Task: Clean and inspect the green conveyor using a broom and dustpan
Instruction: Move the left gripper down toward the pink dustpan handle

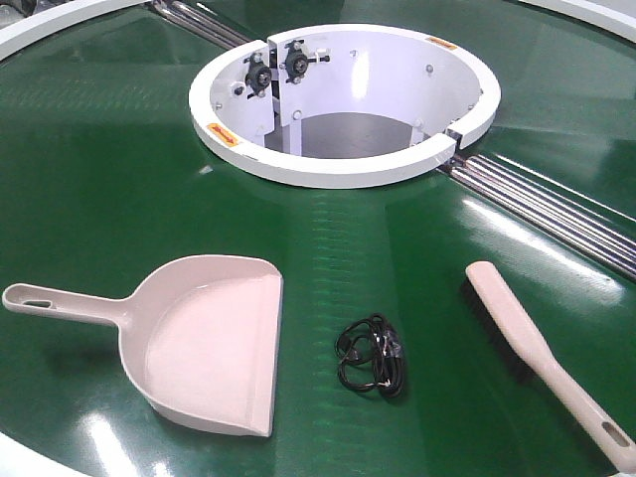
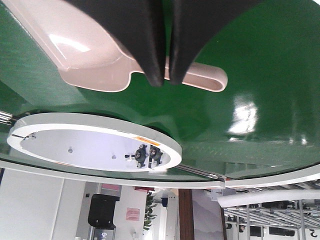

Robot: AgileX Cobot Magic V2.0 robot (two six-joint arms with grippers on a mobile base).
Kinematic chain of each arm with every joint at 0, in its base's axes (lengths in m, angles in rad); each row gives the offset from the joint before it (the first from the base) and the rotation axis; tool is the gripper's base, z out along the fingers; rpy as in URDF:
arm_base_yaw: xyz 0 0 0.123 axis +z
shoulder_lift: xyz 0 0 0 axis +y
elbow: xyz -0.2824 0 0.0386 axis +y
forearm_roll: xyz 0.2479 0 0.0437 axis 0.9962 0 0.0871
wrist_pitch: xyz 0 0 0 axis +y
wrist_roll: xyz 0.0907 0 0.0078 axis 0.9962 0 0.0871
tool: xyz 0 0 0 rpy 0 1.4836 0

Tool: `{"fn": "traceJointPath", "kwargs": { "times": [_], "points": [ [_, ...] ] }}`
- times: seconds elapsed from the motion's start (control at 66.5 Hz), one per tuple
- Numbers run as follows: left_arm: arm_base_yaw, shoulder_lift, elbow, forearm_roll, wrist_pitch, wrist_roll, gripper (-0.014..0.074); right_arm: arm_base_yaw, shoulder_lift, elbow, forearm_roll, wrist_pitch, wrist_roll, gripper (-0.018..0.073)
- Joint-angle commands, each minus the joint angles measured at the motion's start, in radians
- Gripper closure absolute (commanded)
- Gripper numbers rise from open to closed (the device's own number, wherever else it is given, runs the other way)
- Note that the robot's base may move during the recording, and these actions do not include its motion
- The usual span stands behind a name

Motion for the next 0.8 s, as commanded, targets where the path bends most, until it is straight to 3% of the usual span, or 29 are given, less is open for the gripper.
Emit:
{"fn": "traceJointPath", "kwargs": {
  "times": [0.0,0.135,0.226,0.527,0.692,0.782],
  "points": [
    [0.0,-0.014,0.03,-0.001,-0.088,0.006,0.0603,-0.005,-0.011,0.022,0.0,-0.073,-0.007,0.0568],
    [0.0,-0.013,0.007,-0.001,-0.223,0.007,0.0603,-0.005,-0.011,0.022,0.0,-0.073,-0.007,0.0568],
    [0.0,0.005,-0.053,-0.015,-0.206,0.003,0.0603,-0.005,-0.011,0.022,0.0,-0.073,-0.007,0.0568],
    [0.0,0.302,-0.467,-0.034,0.262,0.009,0.0603,-0.005,-0.011,0.022,0.0,-0.073,-0.007,0.0568],
    [0.0,0.511,-0.623,-0.036,0.552,0.128,0.0603,-0.005,-0.011,0.022,0.0,-0.073,-0.007,0.0568],
    [0.0,0.577,-0.644,-0.036,0.605,0.145,0.0603,-0.005,-0.011,0.022,0.0,-0.073,-0.007,0.0568]
  ]
}}
